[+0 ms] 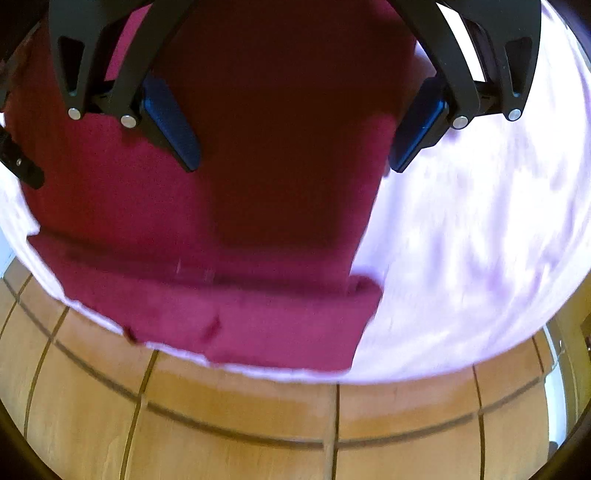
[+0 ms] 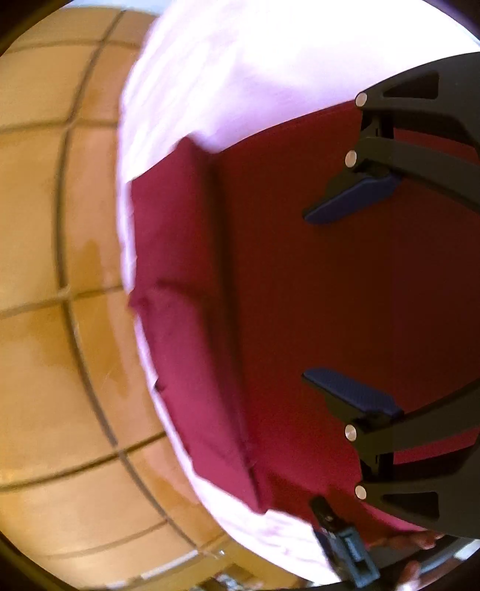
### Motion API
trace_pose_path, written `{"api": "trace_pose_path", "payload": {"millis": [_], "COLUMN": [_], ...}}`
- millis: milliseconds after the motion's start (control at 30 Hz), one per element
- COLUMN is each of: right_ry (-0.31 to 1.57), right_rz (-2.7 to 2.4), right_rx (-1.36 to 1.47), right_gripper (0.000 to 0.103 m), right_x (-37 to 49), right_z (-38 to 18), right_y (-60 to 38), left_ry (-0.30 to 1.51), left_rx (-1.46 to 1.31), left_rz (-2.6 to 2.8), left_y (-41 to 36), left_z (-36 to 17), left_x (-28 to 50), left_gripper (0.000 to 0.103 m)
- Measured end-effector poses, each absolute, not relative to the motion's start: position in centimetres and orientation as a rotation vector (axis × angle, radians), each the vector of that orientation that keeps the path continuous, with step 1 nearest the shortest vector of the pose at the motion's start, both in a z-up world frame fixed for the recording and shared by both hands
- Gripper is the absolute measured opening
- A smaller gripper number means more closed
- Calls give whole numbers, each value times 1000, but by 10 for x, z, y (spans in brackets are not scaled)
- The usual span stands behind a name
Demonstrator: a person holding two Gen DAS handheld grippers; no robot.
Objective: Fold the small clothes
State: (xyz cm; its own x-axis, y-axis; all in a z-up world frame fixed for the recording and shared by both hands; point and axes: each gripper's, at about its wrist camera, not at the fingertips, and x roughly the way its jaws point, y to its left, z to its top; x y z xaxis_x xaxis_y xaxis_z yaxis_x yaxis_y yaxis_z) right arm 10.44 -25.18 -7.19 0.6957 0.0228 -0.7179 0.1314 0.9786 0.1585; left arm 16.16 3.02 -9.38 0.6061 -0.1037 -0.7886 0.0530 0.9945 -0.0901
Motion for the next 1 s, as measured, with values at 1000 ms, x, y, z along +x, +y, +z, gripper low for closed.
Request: {"api": "trace_pose_path", "payload": {"millis": [1000], "right_ry": [720], "right_rz": [-10], "right_rx": [202], "right_gripper": [94], "right_x": [91], "right_z": [-84], "right_y": [-252], "left_ry": [848], "left_rx": [-3], "left_rz": [-11], "left_y": [21], "left_z": [-97], "left_x": [140], "left_gripper": [101]}}
